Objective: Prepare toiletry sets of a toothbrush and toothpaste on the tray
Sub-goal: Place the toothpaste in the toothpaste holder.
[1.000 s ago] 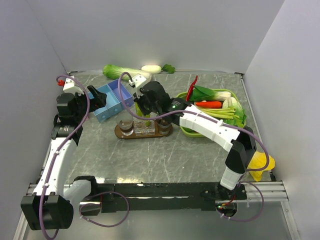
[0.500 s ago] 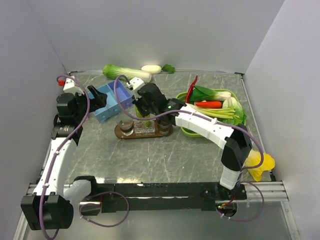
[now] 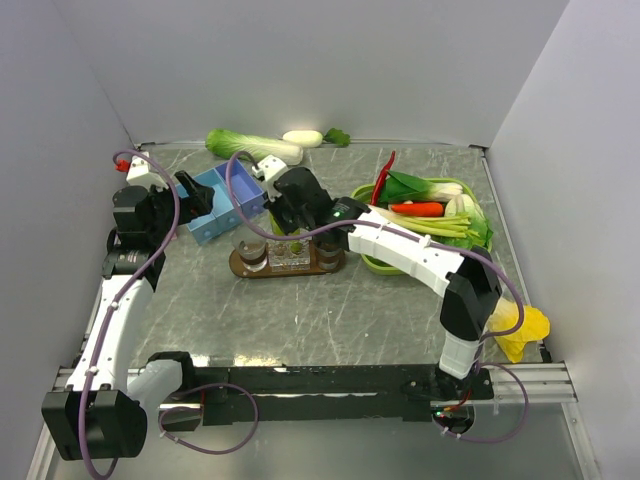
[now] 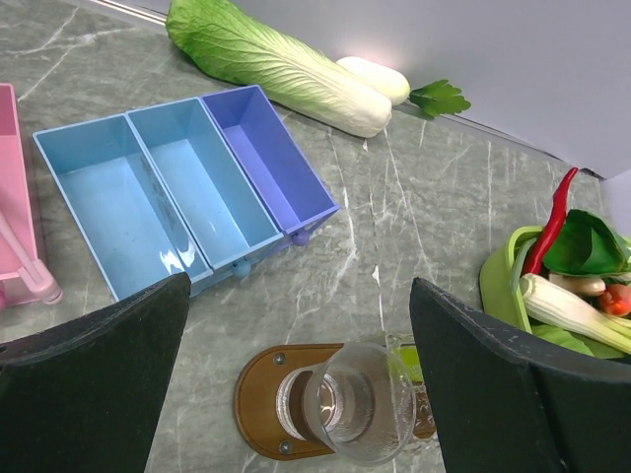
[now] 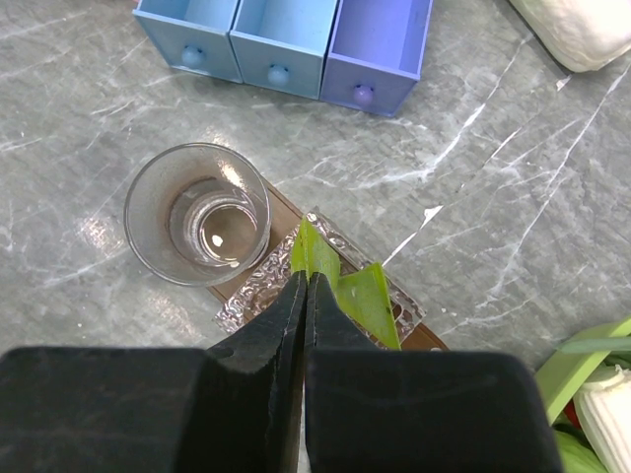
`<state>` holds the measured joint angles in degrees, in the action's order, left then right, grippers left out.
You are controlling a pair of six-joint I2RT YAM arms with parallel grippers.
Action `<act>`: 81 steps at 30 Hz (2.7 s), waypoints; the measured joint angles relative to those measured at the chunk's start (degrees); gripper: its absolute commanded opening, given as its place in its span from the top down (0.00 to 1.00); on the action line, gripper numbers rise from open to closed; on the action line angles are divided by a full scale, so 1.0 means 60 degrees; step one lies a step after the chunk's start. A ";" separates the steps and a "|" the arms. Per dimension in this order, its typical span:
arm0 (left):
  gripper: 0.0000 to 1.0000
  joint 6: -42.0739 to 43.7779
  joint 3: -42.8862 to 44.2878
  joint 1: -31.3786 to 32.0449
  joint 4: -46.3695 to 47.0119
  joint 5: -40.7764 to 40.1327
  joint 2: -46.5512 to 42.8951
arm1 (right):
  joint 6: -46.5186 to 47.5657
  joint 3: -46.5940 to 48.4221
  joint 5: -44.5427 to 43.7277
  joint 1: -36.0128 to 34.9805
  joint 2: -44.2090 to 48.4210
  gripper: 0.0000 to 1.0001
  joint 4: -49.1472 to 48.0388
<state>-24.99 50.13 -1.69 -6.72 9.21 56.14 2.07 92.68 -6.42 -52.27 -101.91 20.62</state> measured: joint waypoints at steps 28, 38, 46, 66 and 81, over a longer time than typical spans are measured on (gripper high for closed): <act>0.03 0.0000 0.0000 0.0000 0.0007 0.0197 0.0084 | -0.0197 -0.0004 0.0259 0.0193 -0.0415 1.00 -0.0084; 0.03 0.0000 0.0000 0.0000 0.0007 0.0255 0.0127 | -0.0237 -0.0040 0.0251 0.0219 -0.0415 1.00 -0.0164; 0.03 -0.0004 0.0000 0.0000 0.0007 0.0284 0.0135 | -0.0262 -0.0200 0.0259 0.0226 -0.0415 1.00 -0.0273; 0.03 -0.0033 0.0000 0.0000 0.0015 0.0433 0.0248 | -0.0448 -0.0506 0.0259 0.0237 -0.0415 1.00 -0.0565; 0.03 -0.0033 0.0000 0.0000 0.0015 0.0495 0.0248 | -0.0444 -0.0532 0.0204 0.0237 -0.0667 1.00 -0.0743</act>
<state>-25.19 50.13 -1.69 -6.63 12.19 57.63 -0.60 89.49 -5.19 -50.85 -105.91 16.16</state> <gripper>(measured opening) 0.969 0.013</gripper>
